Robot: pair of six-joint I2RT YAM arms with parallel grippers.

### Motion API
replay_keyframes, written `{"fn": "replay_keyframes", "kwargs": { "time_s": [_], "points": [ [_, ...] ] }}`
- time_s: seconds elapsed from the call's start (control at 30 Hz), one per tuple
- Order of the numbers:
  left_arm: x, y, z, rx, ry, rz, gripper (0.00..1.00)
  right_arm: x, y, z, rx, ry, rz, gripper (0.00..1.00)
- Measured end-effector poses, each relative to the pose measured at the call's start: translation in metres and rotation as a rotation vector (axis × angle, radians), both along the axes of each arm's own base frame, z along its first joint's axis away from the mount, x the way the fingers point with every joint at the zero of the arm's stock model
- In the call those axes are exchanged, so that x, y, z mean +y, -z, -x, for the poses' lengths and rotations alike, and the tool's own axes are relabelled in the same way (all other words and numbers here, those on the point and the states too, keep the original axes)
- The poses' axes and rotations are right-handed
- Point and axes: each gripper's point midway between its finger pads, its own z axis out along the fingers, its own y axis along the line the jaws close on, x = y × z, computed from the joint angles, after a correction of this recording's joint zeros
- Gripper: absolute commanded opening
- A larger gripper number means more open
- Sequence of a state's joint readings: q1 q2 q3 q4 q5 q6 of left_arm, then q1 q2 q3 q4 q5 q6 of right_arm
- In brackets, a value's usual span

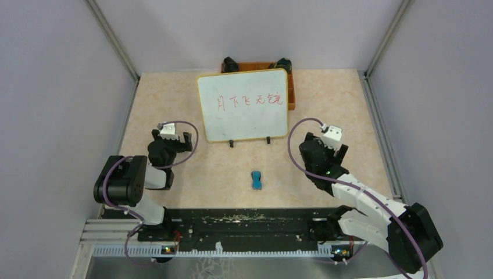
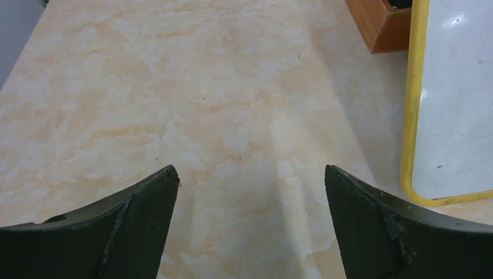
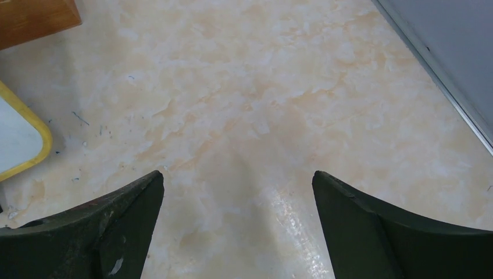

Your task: Erase the whiteboard

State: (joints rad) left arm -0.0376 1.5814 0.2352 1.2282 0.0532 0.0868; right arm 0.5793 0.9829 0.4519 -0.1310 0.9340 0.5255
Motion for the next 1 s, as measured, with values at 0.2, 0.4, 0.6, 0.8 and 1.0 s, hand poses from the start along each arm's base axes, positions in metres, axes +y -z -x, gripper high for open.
{"fn": "replay_keyframes", "kwargs": {
  "time_s": [0.2, 0.4, 0.6, 0.8, 1.0],
  "points": [
    [0.0, 0.0, 0.0, 0.0, 0.0, 0.0, 1.0, -0.002, 0.001, 0.001, -0.001, 0.015, 0.0, 0.99],
    [0.0, 0.0, 0.0, 0.0, 0.0, 0.0, 1.0, -0.002, 0.001, 0.001, 0.004, 0.008, 0.007, 0.99],
    [0.0, 0.0, 0.0, 0.0, 0.0, 0.0, 1.0, 0.007, 0.0, -0.004, -0.004, -0.04, -0.015, 0.73],
    [0.0, 0.0, 0.0, 0.0, 0.0, 0.0, 1.0, 0.032, -0.002, 0.003, 0.06, -0.187, -0.103, 0.69],
    [0.0, 0.0, 0.0, 0.0, 0.0, 0.0, 1.0, 0.087, -0.05, 0.002, 0.161, -0.4, -0.239, 0.7]
  ]
}}
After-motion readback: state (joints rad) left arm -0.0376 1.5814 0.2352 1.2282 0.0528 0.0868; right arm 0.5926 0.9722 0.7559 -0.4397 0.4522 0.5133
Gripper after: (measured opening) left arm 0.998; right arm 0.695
